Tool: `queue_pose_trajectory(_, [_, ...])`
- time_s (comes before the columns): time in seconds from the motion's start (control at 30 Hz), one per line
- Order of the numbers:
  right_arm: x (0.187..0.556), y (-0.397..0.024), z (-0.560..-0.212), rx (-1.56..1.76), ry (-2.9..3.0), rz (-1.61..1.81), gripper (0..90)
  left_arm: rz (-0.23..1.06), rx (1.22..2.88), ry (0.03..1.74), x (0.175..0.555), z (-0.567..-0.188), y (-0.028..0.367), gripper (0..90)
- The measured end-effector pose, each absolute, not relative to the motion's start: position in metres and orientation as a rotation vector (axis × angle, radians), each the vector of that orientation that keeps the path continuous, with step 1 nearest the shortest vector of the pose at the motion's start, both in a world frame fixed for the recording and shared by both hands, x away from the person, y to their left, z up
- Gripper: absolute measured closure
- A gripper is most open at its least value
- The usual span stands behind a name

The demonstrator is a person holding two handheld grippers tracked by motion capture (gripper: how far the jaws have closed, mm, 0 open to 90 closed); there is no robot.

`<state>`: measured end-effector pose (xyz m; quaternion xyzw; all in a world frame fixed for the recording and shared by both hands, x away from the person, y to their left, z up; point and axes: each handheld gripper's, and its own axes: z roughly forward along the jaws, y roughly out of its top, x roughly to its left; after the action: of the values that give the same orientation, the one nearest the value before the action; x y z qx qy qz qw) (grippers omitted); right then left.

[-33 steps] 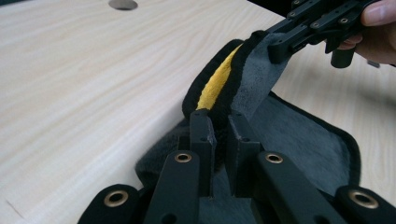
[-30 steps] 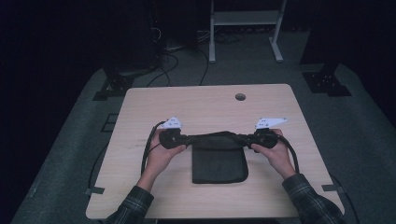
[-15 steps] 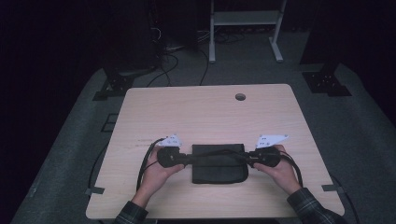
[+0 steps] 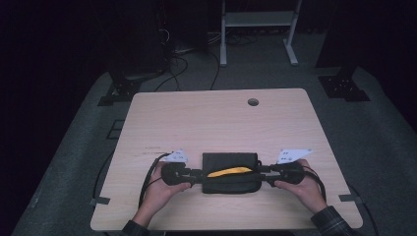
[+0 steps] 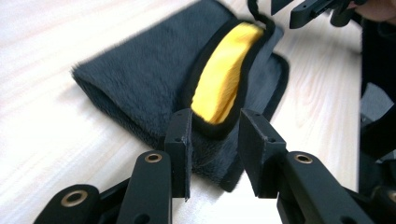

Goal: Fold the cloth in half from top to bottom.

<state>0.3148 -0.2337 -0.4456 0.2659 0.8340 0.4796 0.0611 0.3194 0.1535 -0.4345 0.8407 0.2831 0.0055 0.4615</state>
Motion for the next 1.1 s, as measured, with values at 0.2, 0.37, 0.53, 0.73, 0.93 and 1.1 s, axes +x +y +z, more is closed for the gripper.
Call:
queue_pose_trajectory(0.2, [0.318, -0.247, -0.428, 0.824, 2.434, 1.506, 76.8, 0.057, 2.035, 0.685, 0.331, -0.422, 0.154, 78.2])
queue_pose_trajectory(0.37, [0.337, -0.237, -0.43, 0.824, 2.449, 1.47, 86.1, 0.084, 2.018, 0.697, 0.351, -0.423, 0.147, 85.1])
queue_pose_trajectory(0.53, [0.36, -0.219, -0.449, 0.847, 2.521, 1.391, 89.1, 0.069, 2.043, 0.715, 0.369, -0.436, 0.133, 86.1])
queue_pose_trajectory(0.73, [0.376, -0.202, -0.47, 0.85, 2.591, 1.285, 89.0, 0.046, 2.12, 0.732, 0.375, -0.46, 0.118, 84.8])
queue_pose_trajectory(0.93, [0.367, -0.202, -0.471, 0.834, 2.635, 1.305, 89.0, 0.028, 2.135, 0.709, 0.361, -0.46, 0.118, 82.6])
queue_pose_trajectory(1.1, [0.355, -0.208, -0.469, 0.813, 2.664, 1.353, 88.9, -0.014, 2.119, 0.68, 0.345, -0.456, 0.123, 81.3])
